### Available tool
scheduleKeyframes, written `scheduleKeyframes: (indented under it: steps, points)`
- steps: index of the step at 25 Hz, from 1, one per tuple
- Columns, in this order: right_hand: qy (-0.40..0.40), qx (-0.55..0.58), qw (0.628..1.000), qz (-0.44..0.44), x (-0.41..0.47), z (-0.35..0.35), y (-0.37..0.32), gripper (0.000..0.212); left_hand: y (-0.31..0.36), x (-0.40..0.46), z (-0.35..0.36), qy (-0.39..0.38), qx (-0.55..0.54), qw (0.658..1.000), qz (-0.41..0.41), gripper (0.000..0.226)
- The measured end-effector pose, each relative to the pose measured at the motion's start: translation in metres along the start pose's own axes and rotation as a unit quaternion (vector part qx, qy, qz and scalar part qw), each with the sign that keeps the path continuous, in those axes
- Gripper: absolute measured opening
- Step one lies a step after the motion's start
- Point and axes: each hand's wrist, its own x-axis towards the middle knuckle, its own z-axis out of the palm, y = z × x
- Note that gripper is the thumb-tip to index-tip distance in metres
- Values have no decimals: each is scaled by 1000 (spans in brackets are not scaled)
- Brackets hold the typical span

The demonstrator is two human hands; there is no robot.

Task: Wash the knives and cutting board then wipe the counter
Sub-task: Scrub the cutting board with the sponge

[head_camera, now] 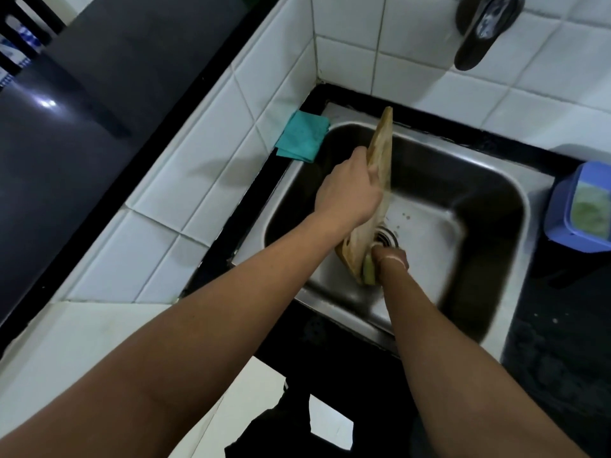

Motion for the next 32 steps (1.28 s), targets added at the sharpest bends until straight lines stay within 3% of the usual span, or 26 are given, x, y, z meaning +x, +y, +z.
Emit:
scheduleKeyframes:
  steps: [2, 4, 6, 8, 11, 13, 17, 20, 24, 27, 29, 32]
  points:
    - [65, 107, 987, -105, -4, -13, -52, 28, -3, 1, -1, 6, -3, 1000, -2, 20]
    - [118, 247, 938, -212, -17, -23, -96, 9, -6, 2, -4, 13, 0, 1000, 0, 16]
    - [140, 293, 903, -281, -18, -17, -102, 19, -10, 3, -7, 12, -4, 1000, 4, 12]
    - [113, 260, 928, -243, -3, -5, -69, 14, -18, 6, -8, 9, -11, 1000, 4, 11]
    - [48, 39, 993, -97, 26, 10, -4, 31, -27, 8, -10, 6, -24, 1000, -1, 13]
    - [41, -57, 993, -91, 33, 8, 2, 38, -29, 9, -9, 3, -37, 999, -2, 15]
    - [105, 118, 968, -195, 39, -8, -74, 26, -36, 12, -9, 11, -36, 999, -5, 19]
    - [135, 164, 946, -244, 45, -11, -97, 21, -37, 12, -7, 16, -38, 999, 1, 21]
    - [128, 85, 974, -165, 46, 13, -36, 33, -35, 12, -7, 28, -32, 999, 9, 20]
    - [72, -15, 992, -98, 30, 16, 4, 38, -30, 9, -8, 24, -30, 999, 7, 20]
    - [30, -4, 998, -52, 14, 8, 3, 41, -22, 6, -5, 16, -30, 999, 3, 17]
    - [-5, 88, 993, -73, -15, -15, -32, 30, -2, 0, 0, 7, -35, 999, 0, 13]
